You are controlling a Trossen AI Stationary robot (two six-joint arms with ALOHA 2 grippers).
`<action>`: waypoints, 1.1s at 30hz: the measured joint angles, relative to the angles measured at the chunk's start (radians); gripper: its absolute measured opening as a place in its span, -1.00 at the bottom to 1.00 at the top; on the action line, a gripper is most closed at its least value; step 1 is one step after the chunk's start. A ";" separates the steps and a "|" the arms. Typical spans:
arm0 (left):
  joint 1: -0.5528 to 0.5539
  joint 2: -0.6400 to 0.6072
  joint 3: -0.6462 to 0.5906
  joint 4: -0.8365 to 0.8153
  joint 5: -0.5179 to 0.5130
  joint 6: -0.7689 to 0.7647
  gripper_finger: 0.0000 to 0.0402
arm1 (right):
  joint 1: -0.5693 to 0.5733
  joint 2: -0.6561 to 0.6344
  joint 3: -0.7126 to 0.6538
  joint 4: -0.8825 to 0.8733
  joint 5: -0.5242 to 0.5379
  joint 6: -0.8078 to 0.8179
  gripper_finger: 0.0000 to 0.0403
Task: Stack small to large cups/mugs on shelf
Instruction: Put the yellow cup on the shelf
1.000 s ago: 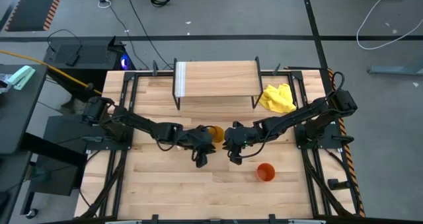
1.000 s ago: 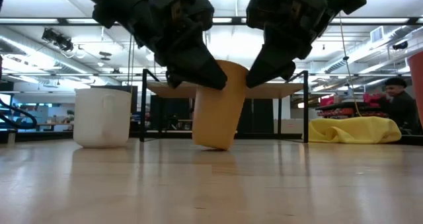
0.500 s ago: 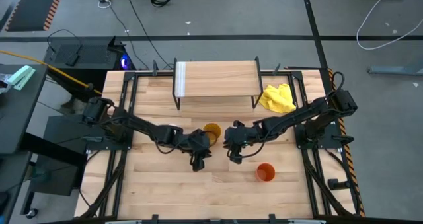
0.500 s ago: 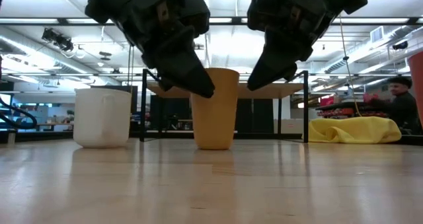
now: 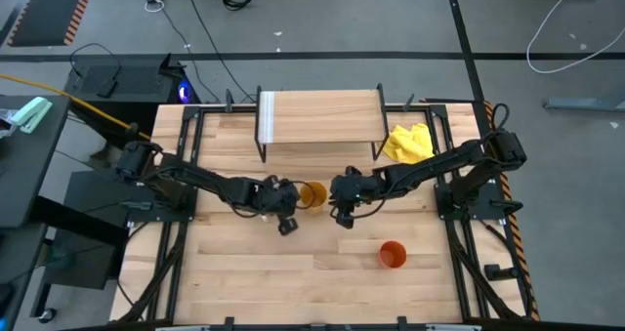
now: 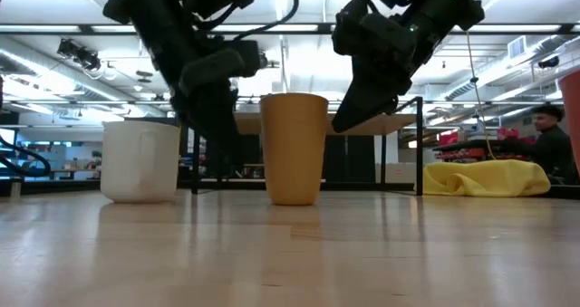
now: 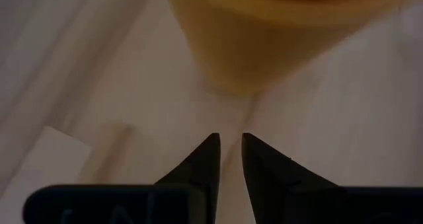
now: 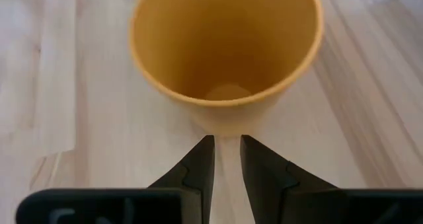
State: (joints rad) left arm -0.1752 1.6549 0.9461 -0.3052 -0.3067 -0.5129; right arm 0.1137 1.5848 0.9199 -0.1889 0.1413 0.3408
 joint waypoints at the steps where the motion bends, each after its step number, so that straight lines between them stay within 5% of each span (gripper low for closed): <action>1: 0.005 -0.009 0.000 -0.004 0.000 0.000 -0.65 | -0.001 -0.001 0.000 -0.012 0.000 0.001 -0.59; 17: 0.107 -0.051 0.000 0.013 0.083 0.009 -0.93 | -0.001 -0.024 0.000 -0.115 0.042 0.049 -0.97; 33: 0.119 -0.051 0.000 0.145 0.169 0.046 -0.97 | -0.015 -0.024 0.000 -0.127 0.045 0.052 -0.98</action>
State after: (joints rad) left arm -0.0559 1.6035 0.9463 -0.1598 -0.1381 -0.4673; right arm 0.0990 1.5608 0.9199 -0.3157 0.1864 0.3931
